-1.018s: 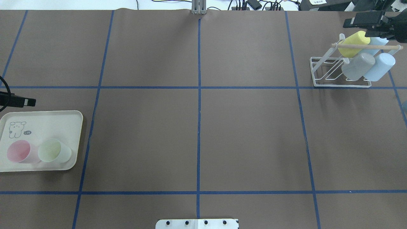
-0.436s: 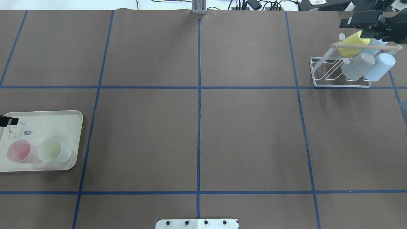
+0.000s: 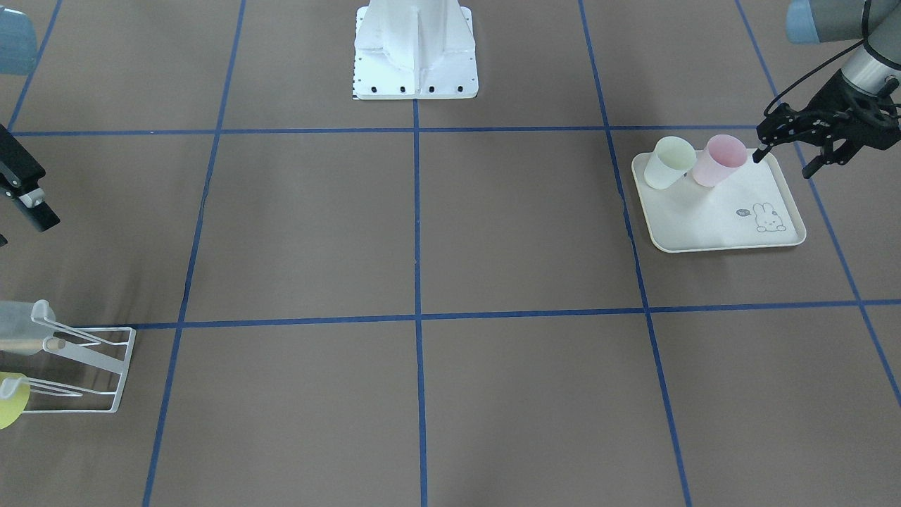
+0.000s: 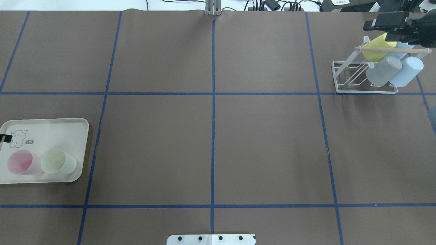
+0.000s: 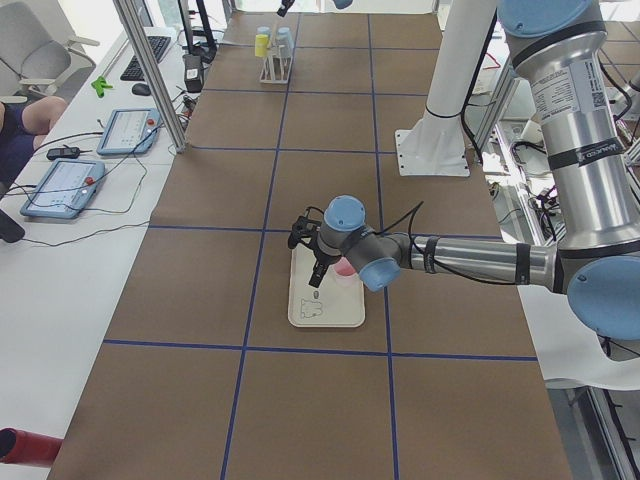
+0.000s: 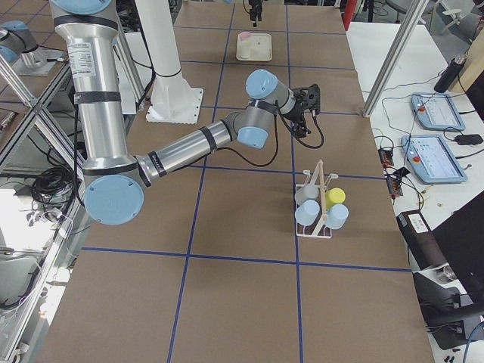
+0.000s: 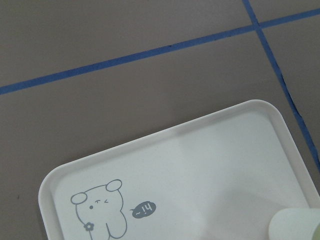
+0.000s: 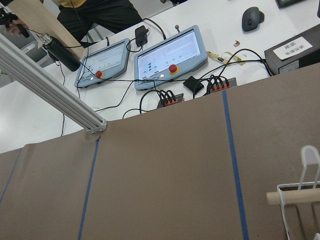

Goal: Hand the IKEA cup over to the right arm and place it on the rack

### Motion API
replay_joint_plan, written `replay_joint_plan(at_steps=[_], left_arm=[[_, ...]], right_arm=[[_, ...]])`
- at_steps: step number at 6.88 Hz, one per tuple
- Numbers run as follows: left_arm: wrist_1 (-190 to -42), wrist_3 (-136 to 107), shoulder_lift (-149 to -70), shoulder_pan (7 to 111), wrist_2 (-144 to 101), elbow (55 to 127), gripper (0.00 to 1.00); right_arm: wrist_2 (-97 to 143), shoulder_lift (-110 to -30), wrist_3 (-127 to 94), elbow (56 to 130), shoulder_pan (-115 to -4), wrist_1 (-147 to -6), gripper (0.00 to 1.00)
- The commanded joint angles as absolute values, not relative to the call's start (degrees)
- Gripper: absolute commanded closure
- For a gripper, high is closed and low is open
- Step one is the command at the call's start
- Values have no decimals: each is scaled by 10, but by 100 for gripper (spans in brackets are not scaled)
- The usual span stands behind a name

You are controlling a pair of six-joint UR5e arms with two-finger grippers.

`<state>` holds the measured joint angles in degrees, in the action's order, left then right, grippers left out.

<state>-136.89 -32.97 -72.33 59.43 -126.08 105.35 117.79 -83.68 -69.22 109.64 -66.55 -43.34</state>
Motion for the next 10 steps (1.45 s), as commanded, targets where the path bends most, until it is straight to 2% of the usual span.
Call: replay_joint_plan(at_steps=[1, 6, 7, 8, 9, 10], left_arm=[[-1366, -336, -723, 553, -1259, 1048, 0], [-1366, -337, -724, 514, -1265, 1026, 1], [-1366, -337, -724, 508, -1265, 1026, 21], [-1366, -337, -724, 508, -1266, 1026, 57], [-1365, -337, -723, 508, -1266, 1026, 87], [-1365, -337, -722, 510, -1266, 1030, 100]], right_arm=[[1179, -839, -693, 1096, -665, -433, 0], [1181, -844, -692, 1096, -665, -433, 0], [1181, -845, -693, 1096, -665, -426, 0], [1184, -845, -693, 1096, -665, -425, 0], [1187, -845, -693, 1096, -665, -425, 0], [1188, -845, -693, 1096, -665, -425, 0]])
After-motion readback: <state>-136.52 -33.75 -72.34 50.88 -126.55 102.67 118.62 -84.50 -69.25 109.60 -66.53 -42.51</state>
